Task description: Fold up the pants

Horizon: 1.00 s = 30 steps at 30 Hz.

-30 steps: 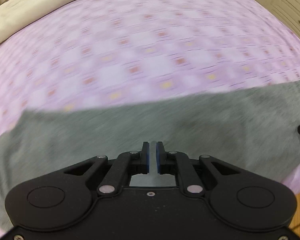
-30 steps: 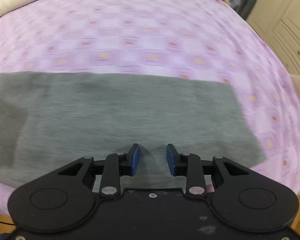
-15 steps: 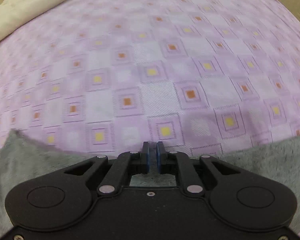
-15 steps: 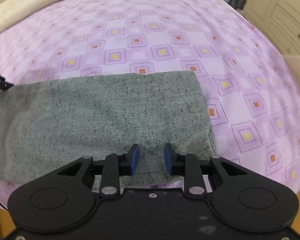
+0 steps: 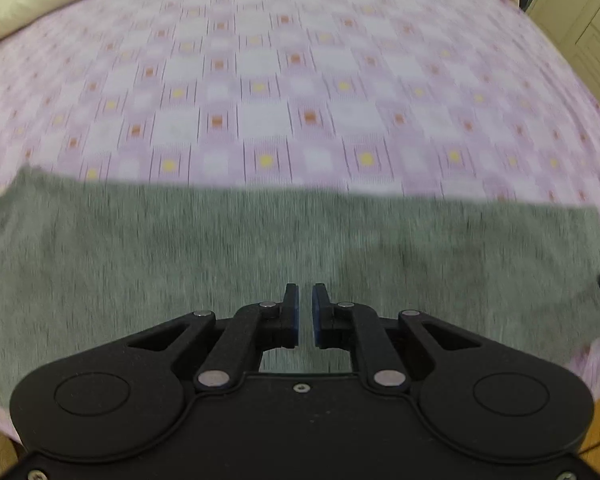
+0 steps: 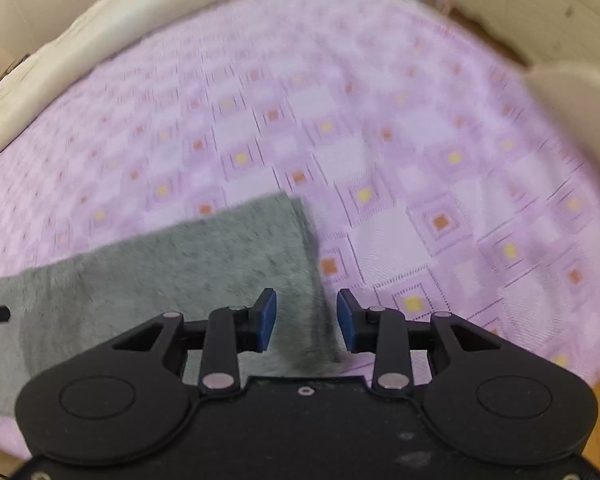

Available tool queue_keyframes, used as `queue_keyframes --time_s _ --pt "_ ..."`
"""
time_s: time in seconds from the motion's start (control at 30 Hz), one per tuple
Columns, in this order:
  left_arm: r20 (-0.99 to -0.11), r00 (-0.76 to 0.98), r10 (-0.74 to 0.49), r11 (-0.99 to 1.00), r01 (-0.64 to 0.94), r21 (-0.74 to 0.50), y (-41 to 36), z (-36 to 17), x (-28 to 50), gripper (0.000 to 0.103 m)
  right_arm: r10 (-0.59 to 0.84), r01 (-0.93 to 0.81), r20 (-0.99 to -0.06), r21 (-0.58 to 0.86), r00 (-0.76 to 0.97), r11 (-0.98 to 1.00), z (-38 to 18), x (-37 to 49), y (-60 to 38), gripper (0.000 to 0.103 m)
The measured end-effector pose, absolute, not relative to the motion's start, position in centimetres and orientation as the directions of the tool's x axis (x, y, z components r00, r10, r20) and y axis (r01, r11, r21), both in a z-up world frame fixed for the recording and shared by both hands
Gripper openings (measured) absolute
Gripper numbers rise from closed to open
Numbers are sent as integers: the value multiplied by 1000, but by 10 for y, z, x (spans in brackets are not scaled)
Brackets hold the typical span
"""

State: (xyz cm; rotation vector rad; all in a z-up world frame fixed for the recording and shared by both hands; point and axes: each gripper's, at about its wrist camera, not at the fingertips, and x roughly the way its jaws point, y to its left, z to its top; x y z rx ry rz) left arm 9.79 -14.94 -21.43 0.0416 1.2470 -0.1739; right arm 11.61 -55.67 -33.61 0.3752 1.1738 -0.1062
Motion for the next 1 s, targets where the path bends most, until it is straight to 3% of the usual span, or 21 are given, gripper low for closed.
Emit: queue_keyframes --time_s 0.27,0.43,0.63,0.77,1.0 --pt "-964 249 -96 988 143 -61 -149 -223 85 17 354 300 -864 466 359 833 -353 111 -586 40" --pt "-966 243 -89 983 175 -47 -156 -224 86 17 318 374 -842 491 436 787 -357 88 -582 40" --pt "-964 250 -86 978 204 -34 -162 -218 92 17 147 458 -839 423 524 782 -335 47 -559 41" --pt "-967 244 -77 971 237 -18 -169 -217 94 17 220 488 -828 495 516 719 -348 33 -548 41" --pt "-965 251 -80 965 263 -11 -175 -213 93 17 194 552 -808 534 557 641 -365 47 -549 42"
